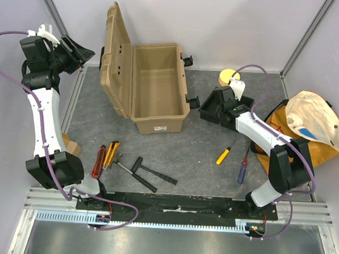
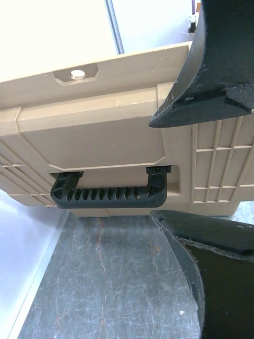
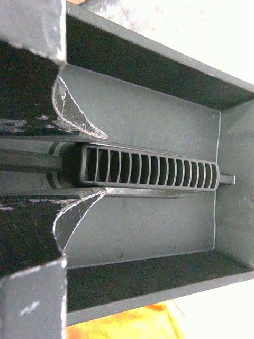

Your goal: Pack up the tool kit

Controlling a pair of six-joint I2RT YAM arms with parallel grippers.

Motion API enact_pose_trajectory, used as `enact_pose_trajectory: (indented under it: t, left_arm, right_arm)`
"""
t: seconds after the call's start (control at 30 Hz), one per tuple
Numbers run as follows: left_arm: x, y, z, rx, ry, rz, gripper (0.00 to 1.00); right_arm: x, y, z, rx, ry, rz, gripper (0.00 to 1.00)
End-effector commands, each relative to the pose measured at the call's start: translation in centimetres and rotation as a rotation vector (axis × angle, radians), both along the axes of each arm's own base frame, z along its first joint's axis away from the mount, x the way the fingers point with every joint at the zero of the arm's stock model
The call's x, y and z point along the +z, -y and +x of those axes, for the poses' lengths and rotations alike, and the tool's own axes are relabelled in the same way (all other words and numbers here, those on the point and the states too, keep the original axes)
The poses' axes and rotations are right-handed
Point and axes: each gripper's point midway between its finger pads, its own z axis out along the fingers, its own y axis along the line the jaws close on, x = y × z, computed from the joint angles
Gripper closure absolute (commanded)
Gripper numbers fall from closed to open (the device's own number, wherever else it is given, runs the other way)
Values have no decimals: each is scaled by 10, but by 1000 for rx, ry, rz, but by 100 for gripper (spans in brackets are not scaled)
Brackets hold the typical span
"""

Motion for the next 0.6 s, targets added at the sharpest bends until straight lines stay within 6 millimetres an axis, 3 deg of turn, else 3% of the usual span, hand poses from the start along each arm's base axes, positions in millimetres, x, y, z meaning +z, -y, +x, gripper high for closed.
enact_pose_trajectory:
  t: [0.0,0.3,0.57]
  left_arm:
    - [23,4,-5,-22,64,37,31]
    - [25,5,-7,-24,69,41,31]
    - [27,6,-9,-24,73,43,31]
  right_arm:
    - [15,-1,7,-66,113,80,100]
    - [-34,-4,16,-41,27,59,100]
    - [-76,7,-3,-55,-62,14,100]
